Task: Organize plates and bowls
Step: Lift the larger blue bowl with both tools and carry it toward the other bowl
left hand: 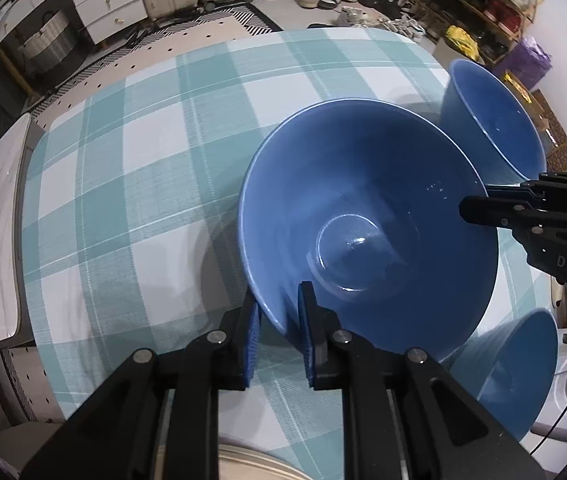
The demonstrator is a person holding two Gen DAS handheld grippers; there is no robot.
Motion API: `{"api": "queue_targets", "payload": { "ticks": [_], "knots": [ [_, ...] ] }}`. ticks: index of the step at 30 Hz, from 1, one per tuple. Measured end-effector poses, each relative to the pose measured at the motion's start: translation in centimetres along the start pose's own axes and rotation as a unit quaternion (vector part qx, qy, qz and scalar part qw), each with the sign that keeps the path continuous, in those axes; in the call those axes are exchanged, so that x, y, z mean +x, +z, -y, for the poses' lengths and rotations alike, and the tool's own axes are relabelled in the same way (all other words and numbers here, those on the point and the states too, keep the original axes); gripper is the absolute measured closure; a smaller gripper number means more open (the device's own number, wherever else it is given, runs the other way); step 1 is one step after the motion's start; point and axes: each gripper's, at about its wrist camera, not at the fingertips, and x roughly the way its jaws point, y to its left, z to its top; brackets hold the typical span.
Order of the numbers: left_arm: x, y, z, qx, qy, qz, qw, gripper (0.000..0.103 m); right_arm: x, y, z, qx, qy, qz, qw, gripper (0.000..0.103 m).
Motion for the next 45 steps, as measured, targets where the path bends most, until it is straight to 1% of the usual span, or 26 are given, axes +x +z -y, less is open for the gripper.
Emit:
{"api": "queue_targets", "payload": {
  "ticks": [4, 9, 13, 17, 20, 30, 34, 38, 40, 43, 45],
  "knots": [
    [0.0, -0.5, 1.1, 0.008, -0.006, -0.003, 0.9999, 0.087, -0.2, -1.0, 0.7, 0.010, -0.002, -0.008, 1.000, 0.089],
    [0.5, -1.0, 1.9, 0.015, -0.001, -0.005, 0.9999, 0.086, -0.1, -1.8, 1.2, 0.015, 0.002, -0.013, 1.000, 0.089],
    [0.6, -1.1, 1.9, 0.012, -0.005, -0.007, 0.9999, 0.083, -0.1, -1.9, 1.0, 0.010, -0.006, -0.009, 1.000, 0.089],
    [0.6, -1.2, 1.8, 0.012, -0.007, -0.007, 0.9999, 0.083, 0.4, -1.8, 1.0, 0.012, -0.001, -0.014, 1.000, 0.089],
    [0.7, -1.1, 1.7, 0.010, -0.014, -0.011, 0.9998, 0.083, 0.4, -1.9, 0.9, 0.010, -0.005, -0.011, 1.000, 0.089],
    [0.4, -1.2, 1.4, 0.005, -0.021, -0.010, 0.9997, 0.083, -0.6, -1.8, 0.5, 0.004, -0.006, 0.011, 1.000, 0.089],
    [0.1, -1.4, 1.4, 0.002, -0.024, -0.008, 0.9997, 0.083, -0.8, -1.8, 0.6, 0.005, -0.005, 0.011, 1.000, 0.091],
    [-0.8, -1.4, 1.5, 0.000, -0.025, 0.000, 0.9997, 0.083, -2.1, -1.8, 0.6, 0.011, 0.004, 0.024, 1.000, 0.091],
    [-1.4, -1.4, 1.6, 0.000, -0.027, 0.005, 0.9996, 0.083, -2.8, -2.0, 0.4, 0.010, -0.004, 0.032, 0.999, 0.092],
    [-2.2, -1.3, 1.8, -0.002, -0.022, 0.013, 0.9997, 0.083, -4.0, -2.3, 0.1, 0.008, -0.011, 0.046, 0.999, 0.092],
    [-2.8, -1.2, 2.0, -0.005, -0.020, 0.019, 0.9996, 0.083, -4.9, -2.3, 0.2, 0.018, -0.012, 0.056, 0.998, 0.092]
  ]
}}
